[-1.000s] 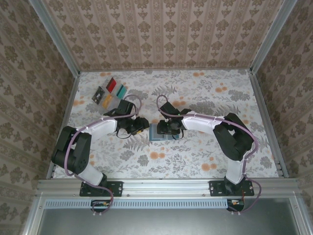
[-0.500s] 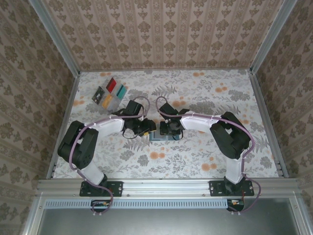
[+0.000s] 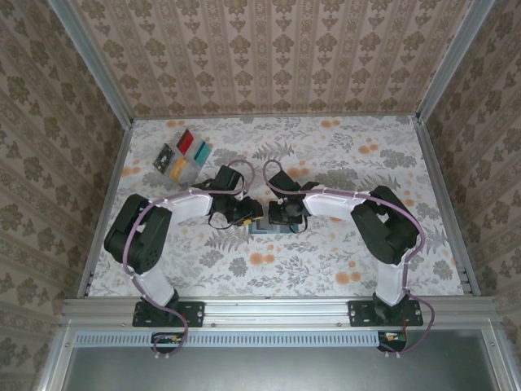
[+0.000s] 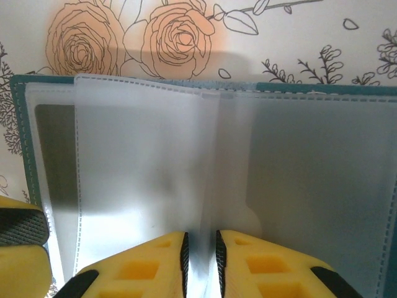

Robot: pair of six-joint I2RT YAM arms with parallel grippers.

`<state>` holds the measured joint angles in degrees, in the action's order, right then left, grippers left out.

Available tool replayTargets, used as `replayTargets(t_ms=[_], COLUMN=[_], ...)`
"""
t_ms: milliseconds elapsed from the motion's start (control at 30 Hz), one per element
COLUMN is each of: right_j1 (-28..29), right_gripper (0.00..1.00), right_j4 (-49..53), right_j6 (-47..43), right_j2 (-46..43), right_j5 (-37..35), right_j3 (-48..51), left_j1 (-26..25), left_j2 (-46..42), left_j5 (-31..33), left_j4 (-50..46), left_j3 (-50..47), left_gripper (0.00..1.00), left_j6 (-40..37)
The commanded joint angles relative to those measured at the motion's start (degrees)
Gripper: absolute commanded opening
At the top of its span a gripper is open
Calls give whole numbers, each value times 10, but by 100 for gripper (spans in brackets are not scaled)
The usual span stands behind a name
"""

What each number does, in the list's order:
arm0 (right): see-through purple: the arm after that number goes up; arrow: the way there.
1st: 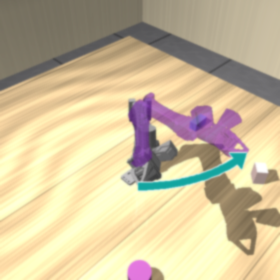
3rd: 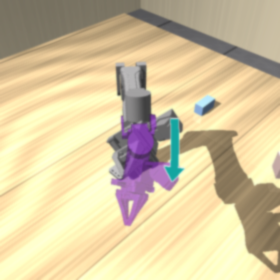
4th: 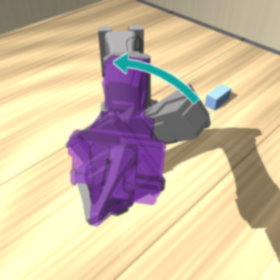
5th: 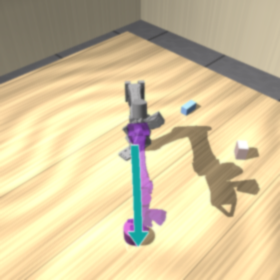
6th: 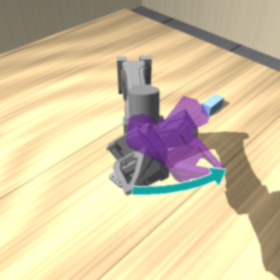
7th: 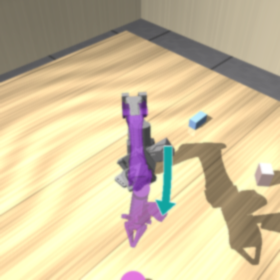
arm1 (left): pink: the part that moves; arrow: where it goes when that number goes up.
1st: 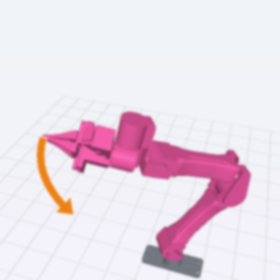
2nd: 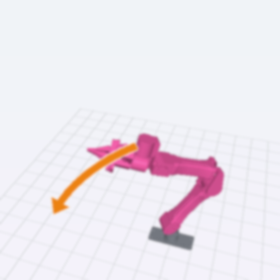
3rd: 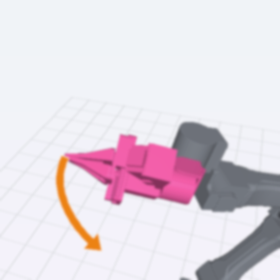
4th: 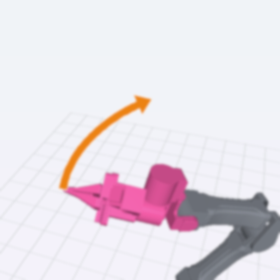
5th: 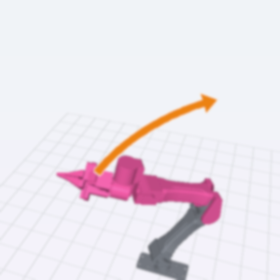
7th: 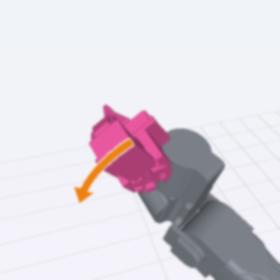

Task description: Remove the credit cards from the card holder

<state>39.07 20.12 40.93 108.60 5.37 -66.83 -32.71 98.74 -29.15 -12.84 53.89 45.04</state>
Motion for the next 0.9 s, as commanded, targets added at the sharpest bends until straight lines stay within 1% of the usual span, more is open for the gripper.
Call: replayTargets(t_ms=[0, 233, 333, 467, 733, 867], right_j1=[-6, -8, -9, -13, -18, -19], right_gripper=[23, 21, 18, 18, 18, 19], right_j4=[-7, -13, -23, -54, -65, -70], right_j6=[10, 15, 18, 24, 30, 31], right_j2=[-1, -2, -5, -17, -21, -26], right_j5=[5, 9, 14, 25, 36, 39], right_j3=[22, 27, 33, 49, 57, 60], left_j1=[-6, -6, -3, -5, -10, -15], left_j2=[3, -28, -45, -44, -9, 13], left_j5=[-5, 29, 12, -13, -30, -44], left_j4=[-3, -13, 9, 25, 30, 26], left_j3=[17, 11, 4, -1, -5, 7], left_gripper=[38, 37, 38, 39, 41, 44], left_j6=[-7, -12, -11, -5, 4, 1])
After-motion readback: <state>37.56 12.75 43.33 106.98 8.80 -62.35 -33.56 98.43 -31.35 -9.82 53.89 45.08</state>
